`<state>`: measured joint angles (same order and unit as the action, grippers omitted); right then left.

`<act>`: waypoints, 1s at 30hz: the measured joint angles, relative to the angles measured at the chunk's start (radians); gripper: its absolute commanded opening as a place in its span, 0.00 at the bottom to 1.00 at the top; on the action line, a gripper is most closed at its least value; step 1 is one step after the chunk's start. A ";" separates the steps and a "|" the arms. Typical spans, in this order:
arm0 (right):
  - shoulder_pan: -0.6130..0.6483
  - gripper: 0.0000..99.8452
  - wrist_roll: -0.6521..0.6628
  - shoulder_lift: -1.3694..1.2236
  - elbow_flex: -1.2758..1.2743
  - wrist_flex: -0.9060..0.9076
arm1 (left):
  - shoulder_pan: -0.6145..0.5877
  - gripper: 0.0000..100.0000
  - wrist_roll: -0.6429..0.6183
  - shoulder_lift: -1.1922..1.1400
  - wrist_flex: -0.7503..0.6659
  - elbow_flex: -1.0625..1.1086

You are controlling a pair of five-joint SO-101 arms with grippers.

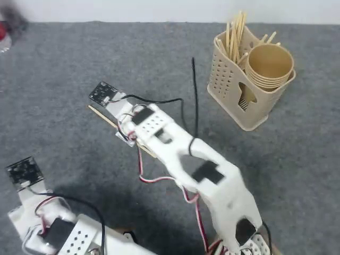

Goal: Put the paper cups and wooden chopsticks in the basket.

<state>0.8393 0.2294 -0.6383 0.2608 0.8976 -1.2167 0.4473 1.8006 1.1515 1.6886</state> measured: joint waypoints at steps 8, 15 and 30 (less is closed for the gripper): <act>0.028 0.14 0.002 -0.308 0.494 0.265 | 0.002 0.17 0.000 0.000 0.000 0.000; 0.034 0.07 0.002 -0.407 0.848 0.479 | 0.002 0.17 0.000 0.000 0.000 0.000; 0.078 0.18 0.002 -0.523 1.198 0.690 | 0.020 0.17 0.000 0.000 0.000 0.000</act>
<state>0.9175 0.2309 -1.1615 1.4592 1.5881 -1.1968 0.4473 1.8006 1.1515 1.6886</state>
